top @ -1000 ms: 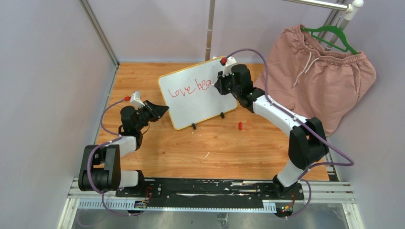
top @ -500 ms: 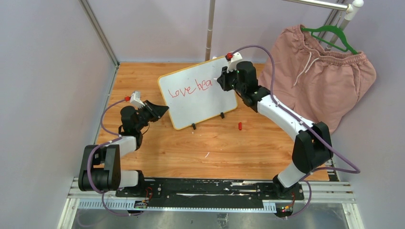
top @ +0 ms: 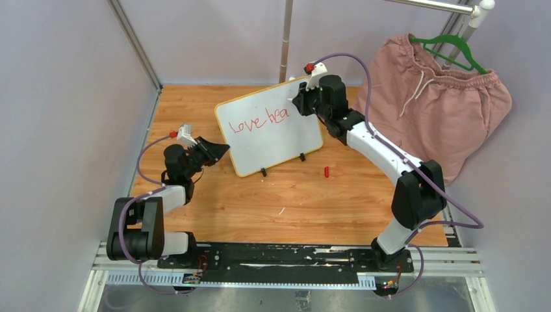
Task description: Write a sentence on the whiteboard
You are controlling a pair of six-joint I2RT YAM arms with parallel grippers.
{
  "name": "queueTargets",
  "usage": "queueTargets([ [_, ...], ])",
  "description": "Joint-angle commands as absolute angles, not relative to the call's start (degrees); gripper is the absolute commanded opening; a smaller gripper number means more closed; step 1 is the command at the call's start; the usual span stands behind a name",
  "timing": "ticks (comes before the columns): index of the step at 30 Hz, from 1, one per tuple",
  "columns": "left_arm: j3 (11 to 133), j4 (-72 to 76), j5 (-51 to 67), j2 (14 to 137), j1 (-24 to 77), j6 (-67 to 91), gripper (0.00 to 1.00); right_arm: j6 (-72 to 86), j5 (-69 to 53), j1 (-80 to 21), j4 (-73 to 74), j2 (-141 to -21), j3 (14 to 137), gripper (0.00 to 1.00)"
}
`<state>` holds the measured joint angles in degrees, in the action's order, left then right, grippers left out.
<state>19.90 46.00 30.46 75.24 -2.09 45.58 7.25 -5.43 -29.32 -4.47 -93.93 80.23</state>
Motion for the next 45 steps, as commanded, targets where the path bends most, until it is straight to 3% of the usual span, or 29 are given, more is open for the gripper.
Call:
queueTargets([
  [1, 19.8, 44.9, 29.4, 74.4, -2.2, 45.0, 0.0, 7.4, -5.8, -28.2, -3.4, -95.1, 82.9, 0.0],
  [45, 19.6, 44.9, 29.5, 74.0, -2.2, 45.1, 0.0, 9.9, -3.4, -26.9, -5.3, -90.3, 71.0, 0.0],
])
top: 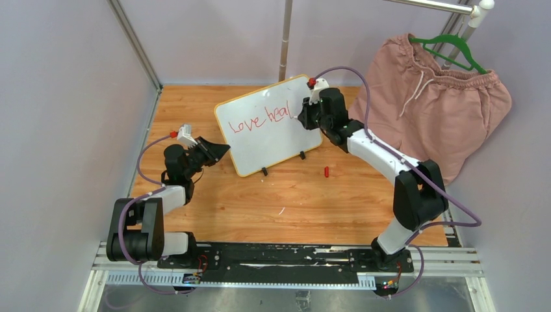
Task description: Write a sentence on the whiteboard
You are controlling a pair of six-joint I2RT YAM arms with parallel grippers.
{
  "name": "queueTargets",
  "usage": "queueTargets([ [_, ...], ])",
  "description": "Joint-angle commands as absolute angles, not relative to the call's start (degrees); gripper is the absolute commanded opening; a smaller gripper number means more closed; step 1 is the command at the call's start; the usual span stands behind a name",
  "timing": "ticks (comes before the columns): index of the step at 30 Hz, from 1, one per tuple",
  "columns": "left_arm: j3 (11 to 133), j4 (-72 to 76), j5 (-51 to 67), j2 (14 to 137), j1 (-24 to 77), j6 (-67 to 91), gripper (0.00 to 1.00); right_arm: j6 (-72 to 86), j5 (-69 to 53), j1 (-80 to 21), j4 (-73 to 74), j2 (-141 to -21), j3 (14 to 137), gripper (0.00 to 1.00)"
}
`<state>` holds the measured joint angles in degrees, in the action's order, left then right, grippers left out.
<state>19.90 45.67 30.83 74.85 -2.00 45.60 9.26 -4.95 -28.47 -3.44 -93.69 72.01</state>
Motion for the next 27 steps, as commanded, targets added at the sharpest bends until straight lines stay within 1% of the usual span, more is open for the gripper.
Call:
queueTargets([
  [1, 19.6, 44.8, 29.5, 74.0, -2.2, 45.1, 0.0, 10.0, -3.5, -26.9, -6.0, -89.6, 70.6, 0.0],
  [6, 19.7, 44.9, 29.4, 74.1, -2.2, 45.0, 0.0, 10.1, -4.9, -26.9, -6.5, -88.5, 71.7, 0.0],
  [16, 19.6, 44.8, 29.4, 74.0, -2.2, 45.0, 0.0, 10.7, -7.3, -27.0, -5.9, -91.7, 74.8, 0.0],
  [27, 19.7, 44.9, 29.6, 74.1, -2.2, 45.0, 0.0, 10.7, -7.1, -27.0, -5.4, -93.9, 76.5, 0.0],
])
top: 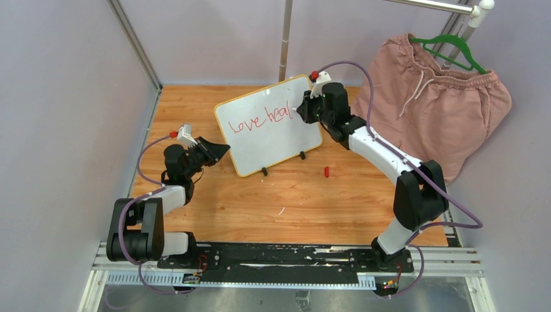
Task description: Write a sentence on the whiteboard
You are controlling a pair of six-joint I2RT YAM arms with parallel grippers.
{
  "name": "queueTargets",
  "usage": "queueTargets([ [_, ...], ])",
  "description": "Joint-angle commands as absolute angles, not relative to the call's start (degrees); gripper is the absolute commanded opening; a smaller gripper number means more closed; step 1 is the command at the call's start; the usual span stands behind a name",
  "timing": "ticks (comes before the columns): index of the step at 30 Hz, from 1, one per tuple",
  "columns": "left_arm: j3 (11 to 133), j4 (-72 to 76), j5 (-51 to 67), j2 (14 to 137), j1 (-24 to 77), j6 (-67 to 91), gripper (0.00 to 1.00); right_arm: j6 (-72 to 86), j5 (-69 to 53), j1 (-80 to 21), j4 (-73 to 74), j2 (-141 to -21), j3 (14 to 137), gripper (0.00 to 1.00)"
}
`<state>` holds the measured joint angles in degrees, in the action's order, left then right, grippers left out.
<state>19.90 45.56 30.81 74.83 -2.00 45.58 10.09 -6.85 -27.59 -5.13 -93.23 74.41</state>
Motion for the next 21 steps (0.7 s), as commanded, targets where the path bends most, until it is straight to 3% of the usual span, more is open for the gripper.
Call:
queueTargets([
  [1, 19.7, 44.9, 29.6, 74.1, -2.1, 45.0, 0.0, 10.7, -6.8, -27.0, -5.2, -94.1, 76.7, 0.0],
  [21, 19.7, 44.9, 29.7, 74.0, -2.1, 44.9, 0.0, 10.9, -4.1, -25.0, -2.7, -95.2, 77.4, 0.0],
])
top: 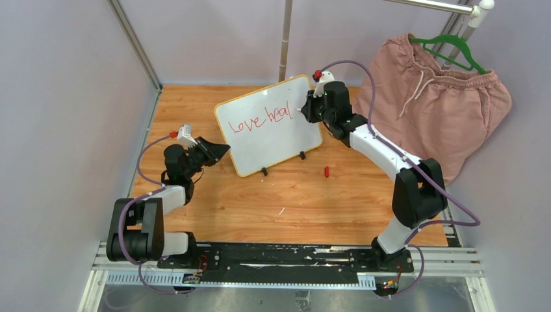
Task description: Write a sentence on the whiteboard
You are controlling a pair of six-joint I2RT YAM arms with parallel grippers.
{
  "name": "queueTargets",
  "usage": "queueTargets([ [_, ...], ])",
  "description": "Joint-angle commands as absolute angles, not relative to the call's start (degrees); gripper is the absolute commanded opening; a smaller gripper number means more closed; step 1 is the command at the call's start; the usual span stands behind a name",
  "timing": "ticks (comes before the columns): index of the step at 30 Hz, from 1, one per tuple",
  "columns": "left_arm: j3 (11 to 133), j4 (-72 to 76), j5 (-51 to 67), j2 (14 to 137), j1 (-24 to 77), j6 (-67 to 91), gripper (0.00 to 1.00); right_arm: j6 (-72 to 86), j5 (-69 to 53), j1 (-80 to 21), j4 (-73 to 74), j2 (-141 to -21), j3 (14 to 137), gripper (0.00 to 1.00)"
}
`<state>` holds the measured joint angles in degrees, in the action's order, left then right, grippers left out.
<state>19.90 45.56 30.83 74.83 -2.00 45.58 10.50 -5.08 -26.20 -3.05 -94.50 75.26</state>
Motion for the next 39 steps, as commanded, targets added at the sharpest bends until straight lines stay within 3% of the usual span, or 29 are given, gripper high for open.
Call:
queueTargets([
  [1, 19.7, 44.9, 29.7, 74.0, -2.1, 44.9, 0.0, 10.9, -4.2, -25.0, -2.6, -95.4, 77.8, 0.0],
  [24, 19.7, 44.9, 29.7, 73.7, -2.2, 45.0, 0.0, 10.5, -6.6, -26.8, -2.2, -96.9, 80.9, 0.0],
  [39, 19.7, 44.9, 29.8, 73.7, -2.1, 45.0, 0.0, 10.9, -6.3, -28.3, -3.2, -96.2, 76.2, 0.0],
])
